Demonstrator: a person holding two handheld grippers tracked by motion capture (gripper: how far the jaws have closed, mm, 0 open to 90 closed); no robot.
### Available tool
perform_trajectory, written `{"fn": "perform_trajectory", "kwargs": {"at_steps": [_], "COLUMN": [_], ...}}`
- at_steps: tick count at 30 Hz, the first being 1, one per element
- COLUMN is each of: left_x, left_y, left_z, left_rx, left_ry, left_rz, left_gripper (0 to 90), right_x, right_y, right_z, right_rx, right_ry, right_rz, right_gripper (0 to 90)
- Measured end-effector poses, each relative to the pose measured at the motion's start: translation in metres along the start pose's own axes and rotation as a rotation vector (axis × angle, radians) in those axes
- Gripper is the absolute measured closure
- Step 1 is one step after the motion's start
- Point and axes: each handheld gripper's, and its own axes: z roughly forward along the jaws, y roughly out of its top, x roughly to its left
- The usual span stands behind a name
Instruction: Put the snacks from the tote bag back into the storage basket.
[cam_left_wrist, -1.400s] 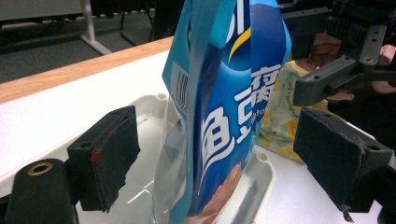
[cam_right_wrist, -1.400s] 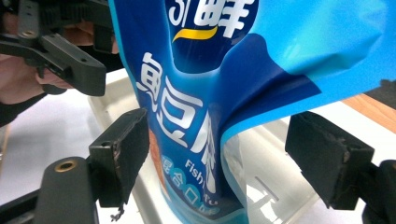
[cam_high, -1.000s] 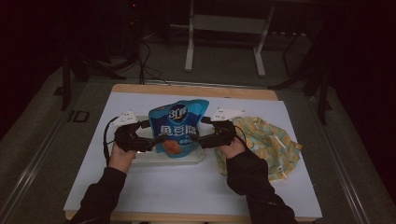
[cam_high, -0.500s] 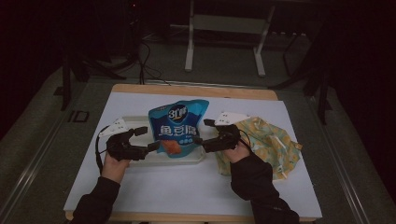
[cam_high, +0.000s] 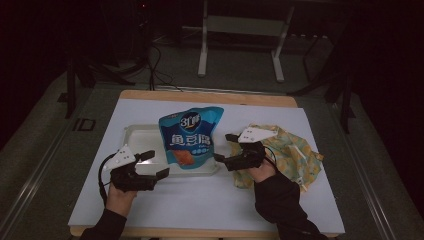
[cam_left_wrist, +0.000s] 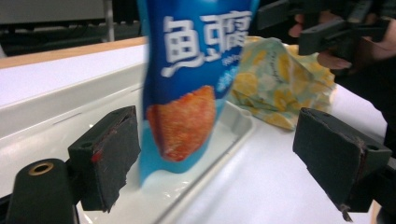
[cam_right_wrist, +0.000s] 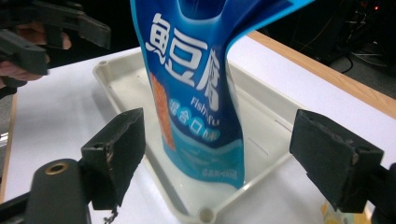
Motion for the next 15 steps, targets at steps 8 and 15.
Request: {"fn": "perform_trajectory", "kwargs": {"at_steps": [8,15], "left_x": [-0.026,-0.041], "left_y": [0.0,0.002], "left_z": [0.002,0.018], "left_rx": [-0.012,-0.002], "left_ry": [-0.055,-0.135], "left_rz": [0.031,0.056], "left_gripper": [15.4,15.4], "right_x": [0.004,0.01], "right_y": [-0.012,-0.024], "right_z": [-0.01,-0.025], "right_rx": [0.0,-0.016], "right_ry": [0.006,0.014], "right_rz": [0.0,0.001], "right_gripper": [18.1,18.1]}}
